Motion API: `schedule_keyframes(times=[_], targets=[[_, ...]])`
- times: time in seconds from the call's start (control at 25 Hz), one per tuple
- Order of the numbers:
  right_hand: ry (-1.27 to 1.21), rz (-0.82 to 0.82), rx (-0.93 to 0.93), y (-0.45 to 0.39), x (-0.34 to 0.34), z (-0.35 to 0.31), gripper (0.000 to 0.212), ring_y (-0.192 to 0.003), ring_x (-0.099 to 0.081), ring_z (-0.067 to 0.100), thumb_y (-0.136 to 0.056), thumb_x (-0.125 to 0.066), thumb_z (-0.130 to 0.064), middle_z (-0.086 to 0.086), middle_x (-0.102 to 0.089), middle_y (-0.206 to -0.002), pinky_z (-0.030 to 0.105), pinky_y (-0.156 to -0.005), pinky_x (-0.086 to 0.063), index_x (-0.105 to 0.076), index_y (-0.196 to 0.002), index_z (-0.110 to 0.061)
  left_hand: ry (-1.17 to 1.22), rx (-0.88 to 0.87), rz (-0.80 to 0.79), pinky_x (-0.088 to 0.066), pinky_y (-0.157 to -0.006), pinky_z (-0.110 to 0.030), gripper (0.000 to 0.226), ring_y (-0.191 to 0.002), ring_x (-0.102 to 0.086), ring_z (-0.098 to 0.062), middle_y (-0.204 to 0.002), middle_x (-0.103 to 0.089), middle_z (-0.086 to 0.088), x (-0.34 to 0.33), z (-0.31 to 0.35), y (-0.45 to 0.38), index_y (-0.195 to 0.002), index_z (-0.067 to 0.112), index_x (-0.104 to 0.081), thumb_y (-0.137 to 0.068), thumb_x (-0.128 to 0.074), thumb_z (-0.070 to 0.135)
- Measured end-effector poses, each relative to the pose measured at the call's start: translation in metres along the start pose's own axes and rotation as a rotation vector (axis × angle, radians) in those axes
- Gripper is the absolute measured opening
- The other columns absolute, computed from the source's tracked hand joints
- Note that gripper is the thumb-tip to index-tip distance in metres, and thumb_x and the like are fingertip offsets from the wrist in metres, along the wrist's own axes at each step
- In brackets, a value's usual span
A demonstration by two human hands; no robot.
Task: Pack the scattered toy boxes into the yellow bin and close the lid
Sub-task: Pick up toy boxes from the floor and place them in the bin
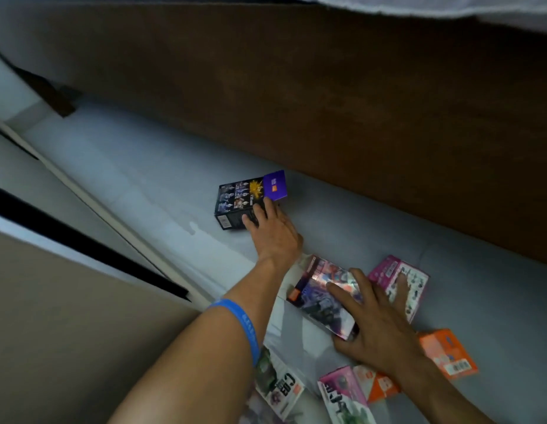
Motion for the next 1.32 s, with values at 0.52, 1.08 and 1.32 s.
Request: schedule_keyframes(times=[0.52,1.08,1.32], targets=[[0.044,-0.079,0.029,0.021,0.063,-0.044,0.107,-0.136,-0.03,0.036,-0.061,-0.069,-0.069,0.008,-0.022,-0.153,0.05,-0.116,-0.02,-0.018,-0.152,-0.044,0.277,-0.47,0.486,-0.045,-0.097,-0.057,0.06,-0.113,-0.059,-0.04,-0.127,-0.061,-0.02,0.101,0.019,0.184,-0.127,-0.003,-0.06,-0.073,-0.08,0.015],[-0.758,0.474,-0.255,0.24,0.159,0.005,0.128,-0.124,-0.031,-0.019,-0.049,-0.081,-0.079,-0.032,-0.019,-0.136,-0.004,-0.095,-0.028,-0.009,-0.151,-0.05,0.892,-0.358,0.14,-0.05,-0.089,-0.039,0.03,-0.104,-0.057,-0.018,-0.11,-0.057,0.008,0.132,0.082,0.269,-0.118,0.03,-0.058,-0.088,-0.062,0.033],[-1.216,0.702,-0.582,0.365,0.173,0.043,0.055,-0.088,-0.067,0.0,-0.069,-0.086,-0.048,-0.023,-0.068,-0.102,0.015,-0.072,-0.054,-0.055,-0.114,-0.039,0.965,-0.602,-0.406,-0.056,-0.087,-0.043,0.035,-0.098,-0.065,-0.011,-0.107,-0.066,0.011,0.114,0.15,0.331,-0.117,0.039,-0.059,-0.083,-0.064,0.034]])
Point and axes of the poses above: each hand's wrist, its own y-axis away from the middle knuckle, its own x-axis out of the back of the hand, z = x × y, the point moved 9 cm from there along -y, towards the middle knuckle
